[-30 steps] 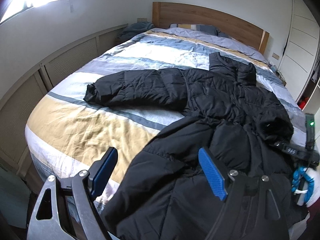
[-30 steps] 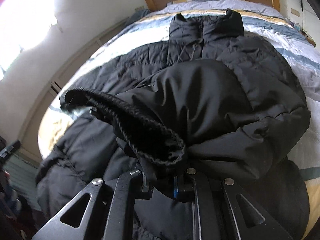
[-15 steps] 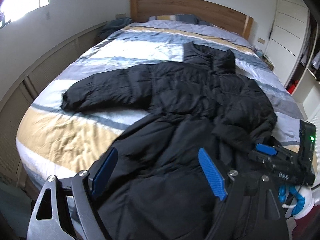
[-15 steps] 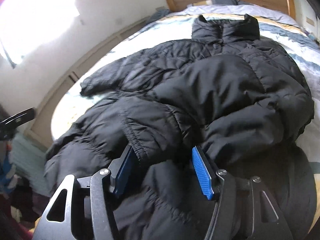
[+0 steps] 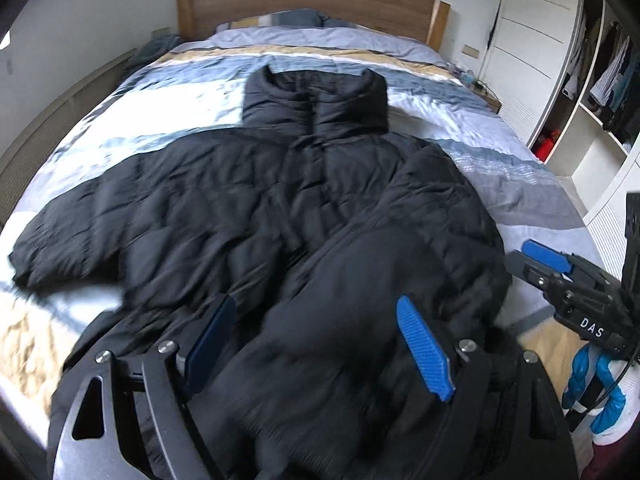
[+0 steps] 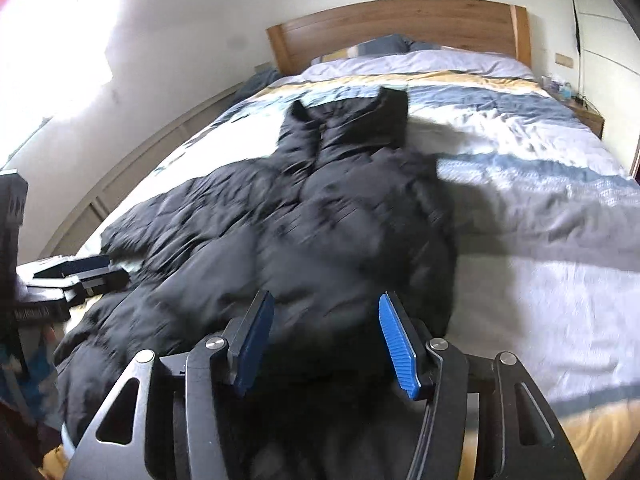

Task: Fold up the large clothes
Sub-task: 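Fold the held sleeve across the coat body with the right gripper, release, then grasp the other sleeve cuff with the left gripper and lift it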

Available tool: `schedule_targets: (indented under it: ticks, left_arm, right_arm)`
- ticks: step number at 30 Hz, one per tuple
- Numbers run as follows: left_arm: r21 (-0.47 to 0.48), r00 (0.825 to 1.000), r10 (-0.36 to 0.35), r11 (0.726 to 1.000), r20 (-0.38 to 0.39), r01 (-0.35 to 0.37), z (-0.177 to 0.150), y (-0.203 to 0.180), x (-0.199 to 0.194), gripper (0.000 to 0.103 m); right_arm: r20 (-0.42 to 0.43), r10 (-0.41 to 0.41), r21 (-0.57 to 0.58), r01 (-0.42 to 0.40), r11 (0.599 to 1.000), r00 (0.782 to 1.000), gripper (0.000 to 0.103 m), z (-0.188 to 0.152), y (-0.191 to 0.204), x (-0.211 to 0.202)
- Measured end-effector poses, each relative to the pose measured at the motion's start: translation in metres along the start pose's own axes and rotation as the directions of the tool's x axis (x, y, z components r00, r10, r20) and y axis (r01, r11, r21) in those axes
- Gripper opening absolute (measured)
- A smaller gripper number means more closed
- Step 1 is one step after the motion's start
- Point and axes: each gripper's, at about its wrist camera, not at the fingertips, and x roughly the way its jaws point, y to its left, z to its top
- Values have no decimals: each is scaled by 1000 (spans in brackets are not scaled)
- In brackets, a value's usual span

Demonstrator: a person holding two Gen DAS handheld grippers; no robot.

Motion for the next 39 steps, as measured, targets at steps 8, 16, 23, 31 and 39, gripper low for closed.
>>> schedule_targets:
  ticks: [8,16,23,31,39]
  left_arm:
    - [-14,991,13,1000,-136,-15,-23,7,84,84]
    - [-70,982,-81,995,-168,70,-37,47,61,83]
    - [-119,995,-4,993,-96,-8,-43,130,-8,83]
    - [-293,998,69,954,-13,-70,-57,252,-64,83]
    - [-422,997,74,904,-9,-71,-84,340,-75,83]
  right_arm:
    - [-97,1,-13,-2,1000,995,55,-1,-18,79]
    - [-124,-57,-2,57,998,991,55,-16,-32,84]
    - [-102,-191,-10,190,982,976,57,-11,-25,47]
    - [-54,-223,83,227,970,973,57,-7,3,9]
    - [-8,-247,133,246,960,969,58,-3,48,-17]
